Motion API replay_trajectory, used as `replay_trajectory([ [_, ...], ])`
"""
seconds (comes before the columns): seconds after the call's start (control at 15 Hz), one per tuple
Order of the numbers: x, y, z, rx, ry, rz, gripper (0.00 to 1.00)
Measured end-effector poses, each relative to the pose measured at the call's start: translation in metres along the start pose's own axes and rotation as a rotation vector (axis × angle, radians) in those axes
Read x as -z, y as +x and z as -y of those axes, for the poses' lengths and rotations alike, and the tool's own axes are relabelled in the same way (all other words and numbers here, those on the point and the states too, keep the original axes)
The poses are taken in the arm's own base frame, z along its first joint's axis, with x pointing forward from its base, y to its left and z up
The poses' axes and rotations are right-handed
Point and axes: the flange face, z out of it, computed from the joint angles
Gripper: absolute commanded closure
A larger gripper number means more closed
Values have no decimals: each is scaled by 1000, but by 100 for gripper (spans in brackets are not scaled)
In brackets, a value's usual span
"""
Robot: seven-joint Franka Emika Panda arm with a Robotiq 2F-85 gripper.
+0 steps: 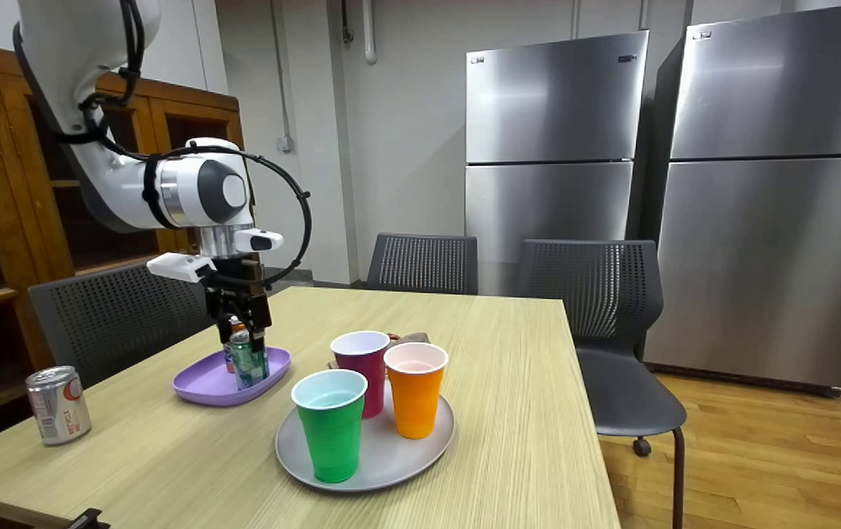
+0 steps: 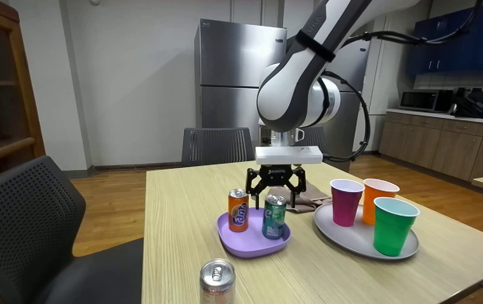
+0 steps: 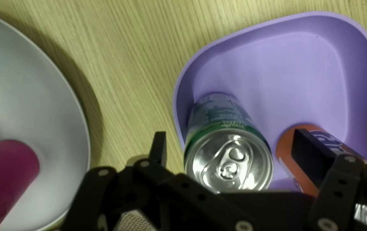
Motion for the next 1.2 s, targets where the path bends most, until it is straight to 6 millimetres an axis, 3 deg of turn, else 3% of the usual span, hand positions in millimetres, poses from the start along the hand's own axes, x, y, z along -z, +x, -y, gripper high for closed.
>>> replay_trajectory([
  [0.27, 13, -8, 8, 20, 7, -15, 0],
  [0.47, 22, -25, 16, 48, 8, -19, 0],
  [0.87, 39, -79, 34, 129, 5, -12, 0],
  [1.2, 52, -134, 62, 233, 12, -14, 0],
])
